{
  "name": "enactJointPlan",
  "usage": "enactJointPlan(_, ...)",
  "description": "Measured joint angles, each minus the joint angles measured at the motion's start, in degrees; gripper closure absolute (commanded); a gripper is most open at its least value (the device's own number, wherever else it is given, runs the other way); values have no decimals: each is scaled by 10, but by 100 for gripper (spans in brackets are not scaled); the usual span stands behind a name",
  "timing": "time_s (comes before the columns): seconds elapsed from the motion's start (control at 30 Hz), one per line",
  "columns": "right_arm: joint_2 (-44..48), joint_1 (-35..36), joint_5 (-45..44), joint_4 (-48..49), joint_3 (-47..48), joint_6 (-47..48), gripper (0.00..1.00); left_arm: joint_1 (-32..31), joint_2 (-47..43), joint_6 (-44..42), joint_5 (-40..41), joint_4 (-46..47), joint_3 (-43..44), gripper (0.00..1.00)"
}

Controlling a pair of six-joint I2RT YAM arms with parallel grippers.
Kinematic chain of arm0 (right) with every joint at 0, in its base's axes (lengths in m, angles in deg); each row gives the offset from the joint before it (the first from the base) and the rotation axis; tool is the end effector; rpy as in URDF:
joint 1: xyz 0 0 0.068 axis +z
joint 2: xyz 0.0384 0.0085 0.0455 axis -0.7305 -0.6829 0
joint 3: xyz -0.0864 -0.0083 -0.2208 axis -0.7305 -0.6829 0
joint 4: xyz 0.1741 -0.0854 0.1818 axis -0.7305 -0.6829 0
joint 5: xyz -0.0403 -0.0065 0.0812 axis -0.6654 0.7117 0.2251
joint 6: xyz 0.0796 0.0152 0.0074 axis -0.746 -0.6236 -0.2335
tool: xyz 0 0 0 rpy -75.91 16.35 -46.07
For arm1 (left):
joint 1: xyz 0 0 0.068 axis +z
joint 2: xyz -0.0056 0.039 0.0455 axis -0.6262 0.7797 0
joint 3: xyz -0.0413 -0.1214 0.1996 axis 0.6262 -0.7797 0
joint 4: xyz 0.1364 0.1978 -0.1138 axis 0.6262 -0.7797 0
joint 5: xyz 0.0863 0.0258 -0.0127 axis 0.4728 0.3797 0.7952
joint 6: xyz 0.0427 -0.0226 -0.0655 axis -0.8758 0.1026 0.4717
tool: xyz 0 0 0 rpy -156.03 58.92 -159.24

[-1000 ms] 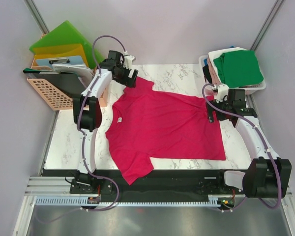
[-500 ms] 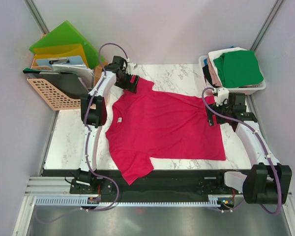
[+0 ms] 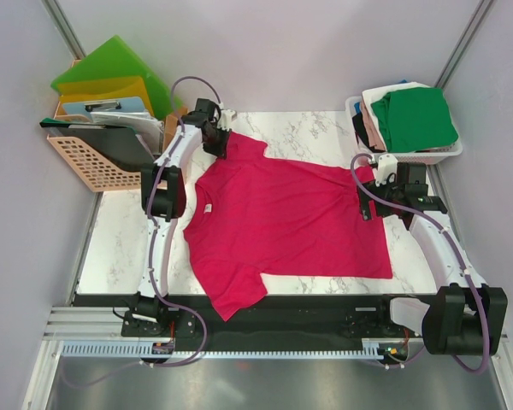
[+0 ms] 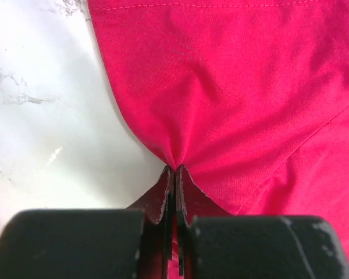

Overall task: Fold and stack the t-shirts
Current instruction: Grap the side of the flattened tshirt furthest away from the robot with both arms

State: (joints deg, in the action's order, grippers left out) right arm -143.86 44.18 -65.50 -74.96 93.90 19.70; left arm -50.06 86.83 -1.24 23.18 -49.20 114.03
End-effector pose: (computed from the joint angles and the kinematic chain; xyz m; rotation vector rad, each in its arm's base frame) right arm 0.2847 -0.0006 0.1948 -0.3656 2.3615 0.0674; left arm 0.5283 -0.1250 0.1145 0.6408 2.5034 -0.3460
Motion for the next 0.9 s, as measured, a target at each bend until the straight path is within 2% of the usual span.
enactJointPlan(0.3,0,0,1,1,-5,1,9,-1,-17,0,-4,17,-32,98)
enactJointPlan(0.4,0,0,0,1,-8,2,9,-1,-52,0,-19,28,-92,98)
enactJointPlan(0.57,0,0,0,2,-8,5,9,-2,-164,0,-64,26,-268,98)
enactJointPlan(0.6,0,0,0,3,-8,6,9,-3,-192,0,-74,24,-304,92)
enactJointPlan(0.63,-1,0,0,4,-8,7,9,-5,-223,-1,-82,25,-340,81)
enactJointPlan(0.7,-3,0,1,4,-8,7,9,-7,-281,-4,-100,26,-403,42)
enactJointPlan(0.77,-8,0,3,5,-8,8,9,-9,-344,-7,-109,24,-459,35)
enactJointPlan(0.9,-21,0,8,5,-8,11,9,-13,-442,-12,-109,38,-544,34)
